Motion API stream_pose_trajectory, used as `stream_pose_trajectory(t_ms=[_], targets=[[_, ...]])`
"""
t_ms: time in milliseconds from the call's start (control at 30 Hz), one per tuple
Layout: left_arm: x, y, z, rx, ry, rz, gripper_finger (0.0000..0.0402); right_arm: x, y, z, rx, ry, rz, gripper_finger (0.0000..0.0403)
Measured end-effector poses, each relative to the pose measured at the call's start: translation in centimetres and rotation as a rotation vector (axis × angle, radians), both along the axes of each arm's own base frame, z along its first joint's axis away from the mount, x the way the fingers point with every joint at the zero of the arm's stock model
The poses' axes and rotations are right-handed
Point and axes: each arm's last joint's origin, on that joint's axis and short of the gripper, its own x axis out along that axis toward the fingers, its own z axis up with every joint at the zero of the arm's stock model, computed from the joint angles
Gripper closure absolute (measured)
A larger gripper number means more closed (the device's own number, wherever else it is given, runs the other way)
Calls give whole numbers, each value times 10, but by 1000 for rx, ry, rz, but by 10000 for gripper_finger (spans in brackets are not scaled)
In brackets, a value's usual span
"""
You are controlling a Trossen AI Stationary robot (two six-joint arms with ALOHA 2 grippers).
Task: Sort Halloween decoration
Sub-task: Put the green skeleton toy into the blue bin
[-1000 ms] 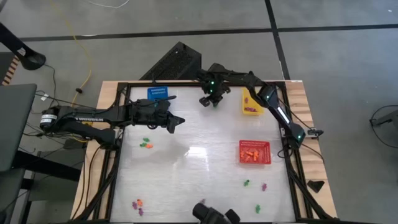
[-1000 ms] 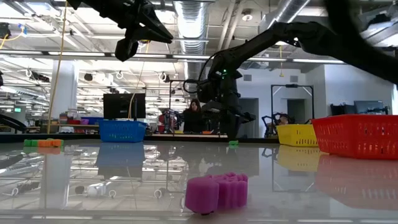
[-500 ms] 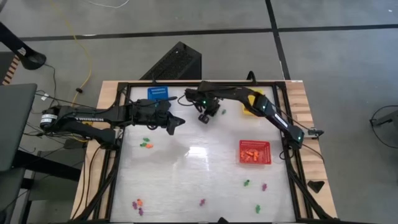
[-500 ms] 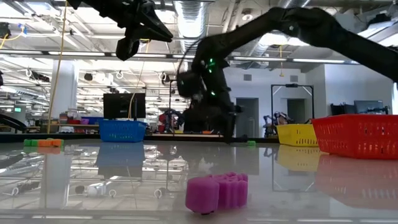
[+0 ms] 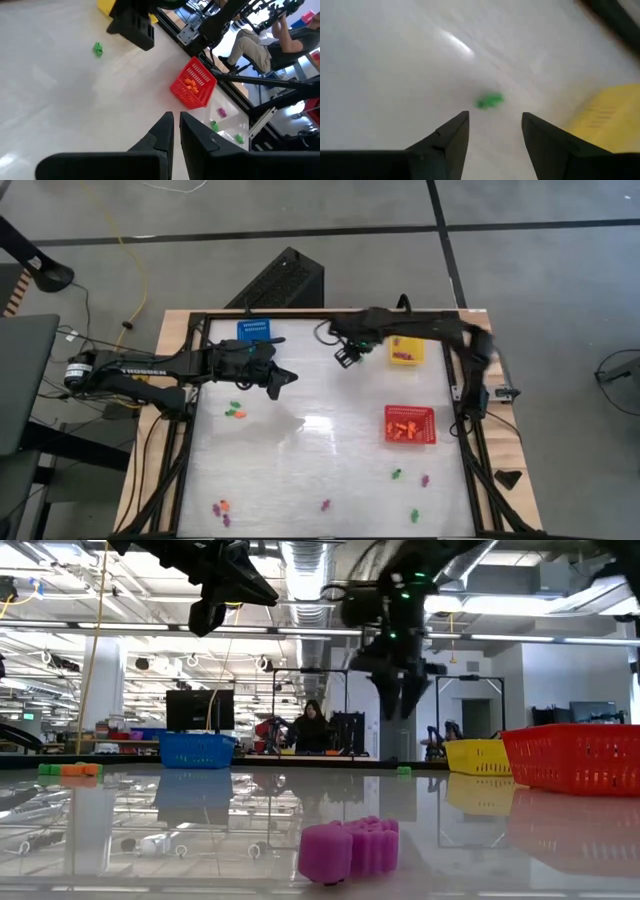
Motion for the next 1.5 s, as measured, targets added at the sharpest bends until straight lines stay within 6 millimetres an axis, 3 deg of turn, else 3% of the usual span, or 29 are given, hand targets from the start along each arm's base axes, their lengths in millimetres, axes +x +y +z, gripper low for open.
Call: stream_pose_trajectory(t_ms=[100,200,333,500,833,1000,1233,1367,1500], targets=[[0,0,0,18,2,-5,383,-15,3,-12,3,-269,-133,186],[0,2,0,21,2,-7,383,-23,5,-30,4,-377,-263,192],[0,3,0,-9,-2,-46,383,-29,11,-60,-2,-305,-429,206],[0,2,0,-47,-5,-83,383,-19,17,-85,4,-282,-492,219],[0,1,0,-88,-8,-98,383,-9,16,-124,26,-243,-617,221],[0,1,0,-92,-8,-101,383,-9,9,-129,28,-249,-637,245],[0,1,0,-105,-8,-101,383,-10,7,-130,43,-256,-646,359],[0,1,0,-105,-9,-101,383,-8,10,-128,54,-254,-612,363],[0,1,0,-102,-9,-94,383,-7,18,-113,52,-296,-576,367]])
